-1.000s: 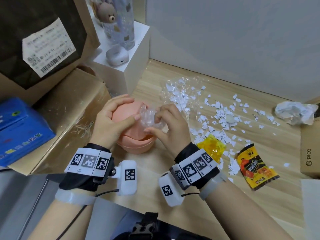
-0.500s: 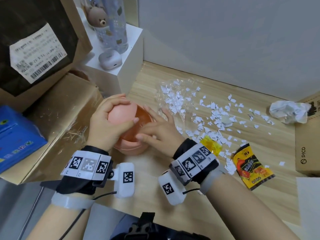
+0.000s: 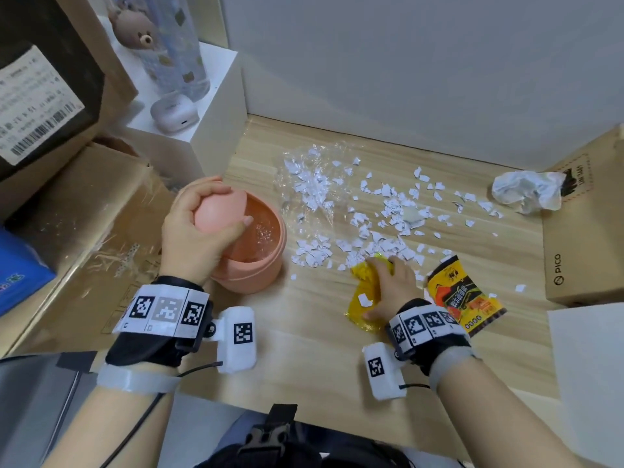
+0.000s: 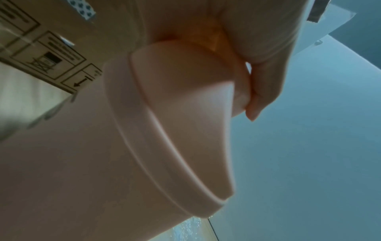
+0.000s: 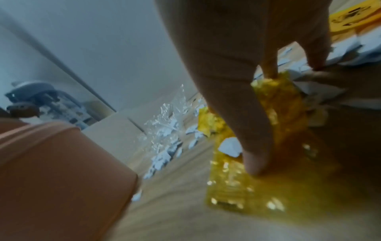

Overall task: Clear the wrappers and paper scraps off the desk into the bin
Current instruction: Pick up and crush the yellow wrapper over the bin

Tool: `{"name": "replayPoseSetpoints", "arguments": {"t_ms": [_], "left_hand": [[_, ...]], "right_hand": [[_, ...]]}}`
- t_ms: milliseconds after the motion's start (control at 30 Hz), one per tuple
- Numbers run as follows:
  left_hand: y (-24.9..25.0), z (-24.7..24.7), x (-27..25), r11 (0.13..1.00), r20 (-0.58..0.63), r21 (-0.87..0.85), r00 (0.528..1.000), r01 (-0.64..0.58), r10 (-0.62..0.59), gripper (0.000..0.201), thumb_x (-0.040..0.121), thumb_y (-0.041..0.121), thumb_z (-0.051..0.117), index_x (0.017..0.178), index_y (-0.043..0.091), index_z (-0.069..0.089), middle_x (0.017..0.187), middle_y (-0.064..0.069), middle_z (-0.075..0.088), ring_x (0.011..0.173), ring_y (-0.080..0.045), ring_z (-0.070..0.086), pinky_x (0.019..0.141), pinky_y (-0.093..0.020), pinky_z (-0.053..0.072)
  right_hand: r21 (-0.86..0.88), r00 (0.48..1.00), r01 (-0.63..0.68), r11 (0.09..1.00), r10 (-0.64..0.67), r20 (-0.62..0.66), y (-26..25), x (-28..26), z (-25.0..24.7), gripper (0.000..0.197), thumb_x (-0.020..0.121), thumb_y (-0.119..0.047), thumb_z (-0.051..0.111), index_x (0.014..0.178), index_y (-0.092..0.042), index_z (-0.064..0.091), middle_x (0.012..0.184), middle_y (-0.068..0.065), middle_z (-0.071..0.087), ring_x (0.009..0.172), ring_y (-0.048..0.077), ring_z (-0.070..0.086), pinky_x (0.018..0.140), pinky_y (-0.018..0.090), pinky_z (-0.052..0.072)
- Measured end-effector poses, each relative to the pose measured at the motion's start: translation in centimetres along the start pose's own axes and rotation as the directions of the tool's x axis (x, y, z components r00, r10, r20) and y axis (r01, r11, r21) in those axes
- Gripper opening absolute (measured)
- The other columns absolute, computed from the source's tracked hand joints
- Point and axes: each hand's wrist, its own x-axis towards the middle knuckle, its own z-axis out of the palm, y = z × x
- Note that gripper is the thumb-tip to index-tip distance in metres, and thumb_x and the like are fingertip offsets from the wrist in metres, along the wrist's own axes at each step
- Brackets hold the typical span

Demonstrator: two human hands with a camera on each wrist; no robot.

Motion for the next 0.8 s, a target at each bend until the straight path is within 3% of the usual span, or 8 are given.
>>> {"name": "replayPoseSetpoints", "arguments": {"t_ms": [100,200,333,433,533,633,700,800], "left_hand": [[0.2,0.1,-0.1,1.0,-0.007,0.007,1.0,-0.006,0.006,0.041,0.063,0.012,0.079,0.098,0.023,0.06,0.118,0.005,0.057,0.111,-0.001,0.051,0.1,-0.023,0.038],[0.4,0.2,-0.3,1.0,-0.023,0.023,1.0,-0.002,0.002,0.041,0.064,0.013,0.079,0.099,0.022,0.06,0.117,0.005,0.057,0.11,-0.003,0.052,0.103,-0.029,0.039],[0.6,0.2,-0.8,1.0,-0.04,0.029,0.999,0.008,-0.007,0.042,0.062,0.017,0.079,0.099,0.022,0.06,0.119,0.004,0.057,0.112,-0.007,0.051,0.103,-0.035,0.04],[0.6,0.1,-1.2,0.999,-0.034,0.032,0.999,0.02,-0.018,0.04,0.065,0.012,0.079,0.099,0.022,0.061,0.12,0.004,0.057,0.113,-0.008,0.051,0.104,-0.037,0.04],[0.7,0.3,-1.9,1.0,-0.028,0.018,0.999,0.022,-0.022,0.04,0.065,0.009,0.079,0.099,0.021,0.061,0.12,0.004,0.057,0.109,-0.003,0.051,0.101,-0.028,0.04],[1.0,0.8,-2.7,1.0,-0.001,-0.007,1.0,0.025,-0.025,0.04,0.065,0.007,0.078,0.098,0.02,0.061,0.119,0.005,0.056,0.109,-0.001,0.05,0.09,-0.006,0.038],[1.1,1.1,-3.1,1.0,0.011,-0.01,1.0,0.023,-0.022,0.04,0.065,0.007,0.078,0.097,0.022,0.061,0.119,0.006,0.056,0.111,-0.006,0.05,0.086,-0.001,0.035],[1.4,1.3,-3.4,1.0,0.023,-0.008,1.0,0.016,-0.016,0.04,0.065,0.007,0.078,0.097,0.023,0.06,0.118,0.007,0.055,0.111,-0.006,0.049,0.093,-0.012,0.037]], "right_hand": [[-0.017,0.984,0.009,1.0,-0.012,-0.177,0.4,0.0,0.4,0.083,0.065,-0.03,0.076,0.132,-0.038,0.029,0.139,0.007,0.029,0.128,0.031,0.028,0.099,0.046,0.036],[0.093,0.95,0.026,0.995,0.004,-0.313,1.0,0.1,0.2,0.062,0.073,-0.02,0.071,0.125,-0.034,0.042,0.123,0.007,0.044,0.118,0.028,0.039,0.095,0.044,0.038],[0.357,0.958,0.082,0.931,0.025,-0.286,2.1,-0.1,-0.9,0.048,0.075,-0.003,0.068,0.114,-0.026,0.052,0.119,0.009,0.056,0.108,0.027,0.053,0.086,0.034,0.044],[0.598,0.954,0.102,0.795,0.091,-0.284,3.2,-0.7,-2.0,0.04,0.074,-0.003,0.07,0.105,-0.024,0.058,0.119,0.006,0.055,0.108,0.023,0.053,0.079,0.027,0.044],[0.764,0.949,0.183,0.618,0.093,-0.303,3.4,-1.8,-3.7,0.04,0.072,-0.002,0.071,0.098,-0.029,0.058,0.123,0.003,0.051,0.121,0.02,0.046,0.069,0.038,0.058],[0.8,0.921,0.346,0.491,-0.013,-0.39,1.8,-3.1,-5.8,0.043,0.072,0.001,0.071,0.09,-0.035,0.055,0.12,0.006,0.055,0.117,0.021,0.049,0.045,0.019,0.053],[0.754,0.872,0.472,0.457,-0.118,-0.474,-0.1,-3.9,-7.2,0.048,0.07,0.001,0.072,0.087,-0.04,0.055,0.1,0.003,0.062,0.102,0.026,0.058,0.053,0.025,0.054],[0.658,0.808,0.575,0.487,-0.209,-0.551,-3.4,-5.0,-8.5,0.048,0.067,-0.001,0.074,0.089,-0.04,0.057,0.085,-0.007,0.06,0.09,0.026,0.061,0.072,0.04,0.053]]}}
